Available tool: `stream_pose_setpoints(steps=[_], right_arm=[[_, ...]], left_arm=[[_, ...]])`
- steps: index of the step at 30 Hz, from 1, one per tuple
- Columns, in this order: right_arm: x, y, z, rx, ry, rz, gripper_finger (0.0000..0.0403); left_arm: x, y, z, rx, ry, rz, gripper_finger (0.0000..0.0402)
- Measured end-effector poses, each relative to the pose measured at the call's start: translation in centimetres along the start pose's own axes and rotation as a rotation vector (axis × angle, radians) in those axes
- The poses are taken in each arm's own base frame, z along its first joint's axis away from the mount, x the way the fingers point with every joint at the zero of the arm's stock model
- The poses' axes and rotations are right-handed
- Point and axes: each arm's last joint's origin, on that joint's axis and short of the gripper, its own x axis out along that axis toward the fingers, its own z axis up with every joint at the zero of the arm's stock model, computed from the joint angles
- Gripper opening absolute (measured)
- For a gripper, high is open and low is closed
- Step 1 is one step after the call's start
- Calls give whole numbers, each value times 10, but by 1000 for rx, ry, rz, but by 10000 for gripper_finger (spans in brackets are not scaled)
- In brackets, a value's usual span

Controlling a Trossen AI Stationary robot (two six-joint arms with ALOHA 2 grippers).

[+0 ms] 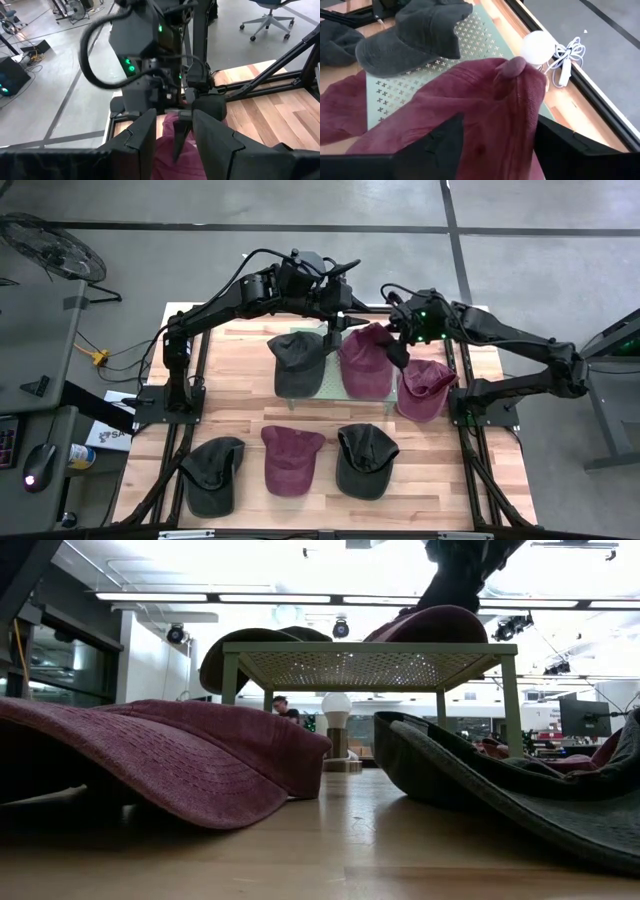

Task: Pick & Place hat
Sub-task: Put the right red cap on the shelf, then adjust the black cap on the shelf

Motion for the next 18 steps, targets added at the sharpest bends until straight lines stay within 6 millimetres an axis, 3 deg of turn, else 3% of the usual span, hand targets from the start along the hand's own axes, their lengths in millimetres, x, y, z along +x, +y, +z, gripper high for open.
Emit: stream_pose_setpoints(steps=[10, 18], right_arm=[[-31, 3, 15, -15, 53, -60, 225], [-78, 5, 34, -12, 71, -187, 225]], left_arm=[[-1, 0, -5, -5, 64, 43, 128], [-31, 5, -18, -58, 280, 121, 128]])
